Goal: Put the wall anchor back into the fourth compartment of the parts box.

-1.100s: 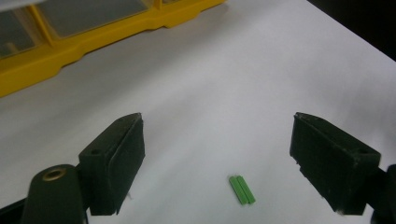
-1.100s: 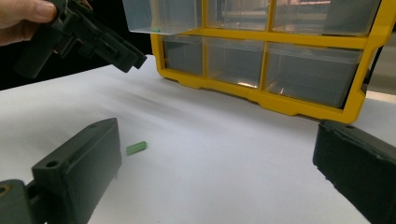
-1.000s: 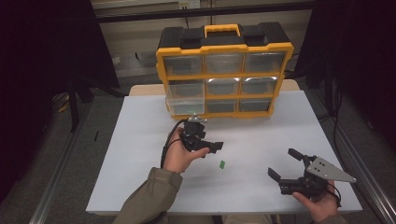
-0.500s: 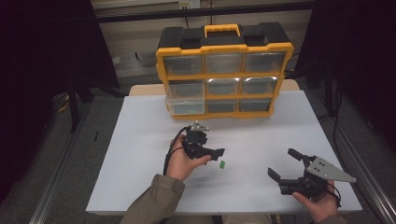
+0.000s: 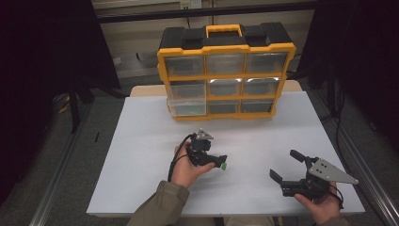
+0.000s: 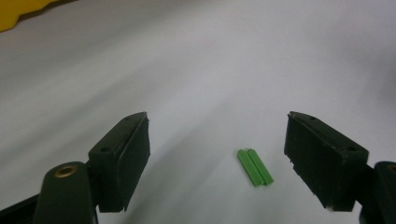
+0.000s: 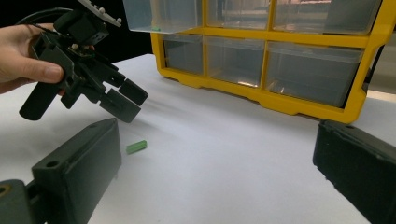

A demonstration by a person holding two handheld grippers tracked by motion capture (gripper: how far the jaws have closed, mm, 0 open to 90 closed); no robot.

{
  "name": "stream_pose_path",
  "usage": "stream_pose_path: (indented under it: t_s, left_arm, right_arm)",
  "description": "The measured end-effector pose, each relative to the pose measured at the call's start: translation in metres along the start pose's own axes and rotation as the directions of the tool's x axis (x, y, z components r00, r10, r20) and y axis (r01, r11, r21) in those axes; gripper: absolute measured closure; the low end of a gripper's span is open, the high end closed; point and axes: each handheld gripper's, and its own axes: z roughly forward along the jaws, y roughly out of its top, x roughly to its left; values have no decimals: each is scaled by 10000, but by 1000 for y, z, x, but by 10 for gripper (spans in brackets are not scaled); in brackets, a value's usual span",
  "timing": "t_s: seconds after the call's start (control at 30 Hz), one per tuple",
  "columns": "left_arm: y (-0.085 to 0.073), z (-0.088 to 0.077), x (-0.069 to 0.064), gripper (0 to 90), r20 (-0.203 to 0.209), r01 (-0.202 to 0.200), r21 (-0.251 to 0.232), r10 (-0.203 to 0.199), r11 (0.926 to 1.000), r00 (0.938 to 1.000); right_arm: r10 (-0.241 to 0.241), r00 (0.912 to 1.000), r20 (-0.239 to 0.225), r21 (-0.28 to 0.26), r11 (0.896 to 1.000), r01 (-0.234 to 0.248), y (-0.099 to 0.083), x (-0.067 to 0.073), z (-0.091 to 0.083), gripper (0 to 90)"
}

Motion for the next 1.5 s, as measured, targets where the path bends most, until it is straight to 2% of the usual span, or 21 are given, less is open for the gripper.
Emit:
stream_pose_path:
  t_s: [0.23,0.3,0.33,0.37,0.43,0.53,0.7,0.83,0.97,1.23,1.27,1.33,1.4,1.5]
  left_arm:
    - [-8,8,-3,233,-195,51,93,-49,9999,9998]
    - [-9,8,-3,234,-380,-145,277,156,9995,9992]
    - [-10,10,-3,234,-382,-26,191,33,9998,9993]
    - [-10,10,-3,234,-425,-89,294,102,9995,9990]
    - [-12,11,-3,234,-488,-192,291,206,9994,9986]
    - [-13,13,-4,233,-479,-78,165,85,9998,9988]
    - [-16,16,-4,231,-635,-106,151,116,9998,9979]
    - [-17,17,-4,225,-565,-99,196,109,9998,9983]
    - [-17,17,-5,224,-726,-284,199,298,9994,9969]
    - [-18,16,-3,251,-798,-318,177,331,9993,9963]
    - [-17,15,-3,270,-837,-261,258,282,9993,9961]
    - [-17,14,-1,308,-922,-253,274,278,9993,9954]
    - [-17,13,1,303,-683,-58,226,73,9997,9976]
    - [-17,12,0,298,-584,-5,312,24,9995,9983]
  right_arm:
    - [-16,10000,-17,-17,10000,16,0,0,0,11]
    - [-30,10000,-17,-19,10000,30,0,0,1,11]
    - [-28,10000,-12,-17,10000,28,0,0,0,11]
    - [-16,10000,-14,-15,10000,16,0,0,0,11]
    - [-20,10000,-15,-11,10000,20,0,0,0,11]
    - [-34,10000,-16,-9,10000,34,0,0,0,12]
    - [-39,10000,-6,-2,10000,39,0,0,0,13]
    - [-134,9999,-19,13,9999,134,0,-1,0,13]
    - [-119,9999,-22,30,9999,120,0,-1,0,13]
    - [-6,10000,-15,-8,10000,6,0,0,0,13]
    - [-143,9999,-34,16,9999,143,0,-1,0,13]
    - [-126,9999,-27,11,9999,126,0,-1,0,14]
    - [-113,9999,-29,10,9999,113,0,0,0,13]
    - [-119,9999,-31,21,9999,119,0,0,0,13]
